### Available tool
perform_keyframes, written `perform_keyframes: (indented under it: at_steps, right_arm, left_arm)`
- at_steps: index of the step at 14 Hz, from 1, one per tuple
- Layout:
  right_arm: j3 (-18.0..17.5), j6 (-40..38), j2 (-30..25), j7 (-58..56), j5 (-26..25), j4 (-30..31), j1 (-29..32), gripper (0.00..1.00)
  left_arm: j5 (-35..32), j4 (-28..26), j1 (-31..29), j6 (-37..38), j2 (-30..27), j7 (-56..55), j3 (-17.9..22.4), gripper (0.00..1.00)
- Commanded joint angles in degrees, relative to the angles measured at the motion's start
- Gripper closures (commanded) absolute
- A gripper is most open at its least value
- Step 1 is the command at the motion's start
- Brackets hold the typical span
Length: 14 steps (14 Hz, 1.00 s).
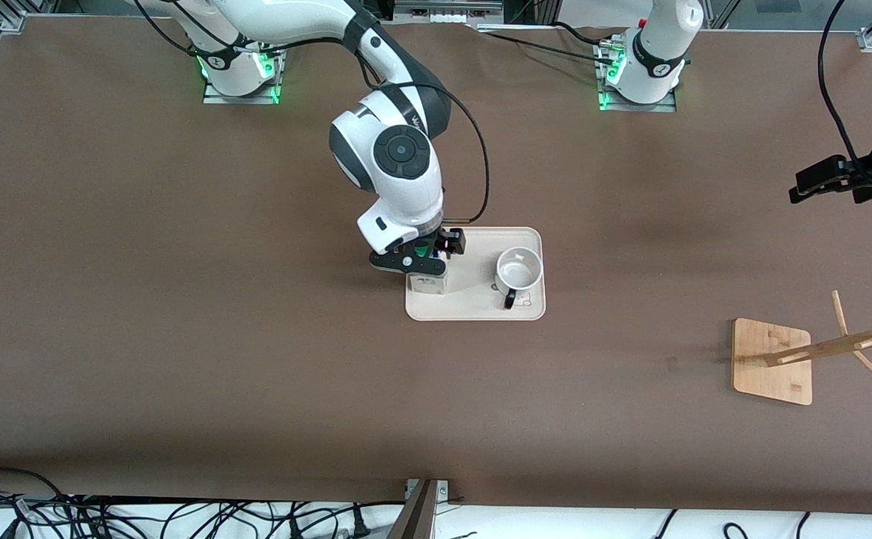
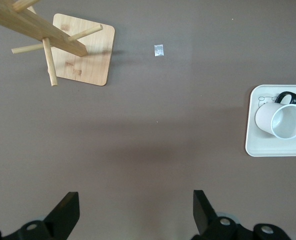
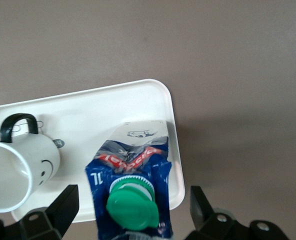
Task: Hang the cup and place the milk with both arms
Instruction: 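Lift the carton with the right gripper while the left gripper reaches the mug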
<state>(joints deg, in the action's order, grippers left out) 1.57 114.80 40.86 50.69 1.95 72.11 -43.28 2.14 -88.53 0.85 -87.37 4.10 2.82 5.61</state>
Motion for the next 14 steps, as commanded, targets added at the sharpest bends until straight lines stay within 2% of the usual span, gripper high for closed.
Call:
perform_keyframes:
  at_steps: [1, 2, 3, 4, 7, 9, 12, 14]
  right_arm:
    - [0.9, 1.7, -0.3, 0.6, -1.2, 2.0, -0.6, 0.27]
    - [0.9, 1.7, -0.3, 0.4, -1.2, 1.9, -0.1, 0.49]
    - [0.9, 1.7, -0.3, 0.1, -1.2, 1.7, 0.0, 0.61]
    - [0.9, 1.6, -0.4, 0.0, -1.1, 1.5, 0.0, 0.69]
    - [1.2, 0.2, -2.4, -0.6, -0.5, 1.2, 1.3, 0.72]
    - [0.5, -5.3, -5.4, -4.4, -0.3, 0.5, 4.7, 0.71]
    - [0.9, -14.3, -10.1, -17.2, 0.9, 0.1, 10.4, 0.71]
    - [2.4, -19.0, -12.6, -27.9, 2.2, 2.2, 14.4, 0.71]
  left_arm:
    - [-0.5, 1.0, -0.7, 0.9, 0.4, -0.1, -0.3, 0.00]
    - [-0.4, 1.0, -0.7, 0.9, 0.6, -0.1, -0.3, 0.00]
    - [-0.4, 1.0, -0.7, 1.0, 0.6, -0.1, -0.3, 0.00]
    - [-0.3, 1.0, -0.7, 1.0, 0.6, 0.0, -0.3, 0.00]
    - [0.0, 1.1, -0.4, 2.3, 1.4, 0.1, -0.6, 0.00]
    - [0.0, 1.2, 0.1, 3.3, 1.8, 0.0, -0.8, 0.00]
    - [0.0, 1.3, 0.5, 3.5, 4.5, 0.3, -0.8, 0.00]
    - [0.1, 1.4, 0.6, 5.1, 4.7, 0.2, -1.0, 0.00]
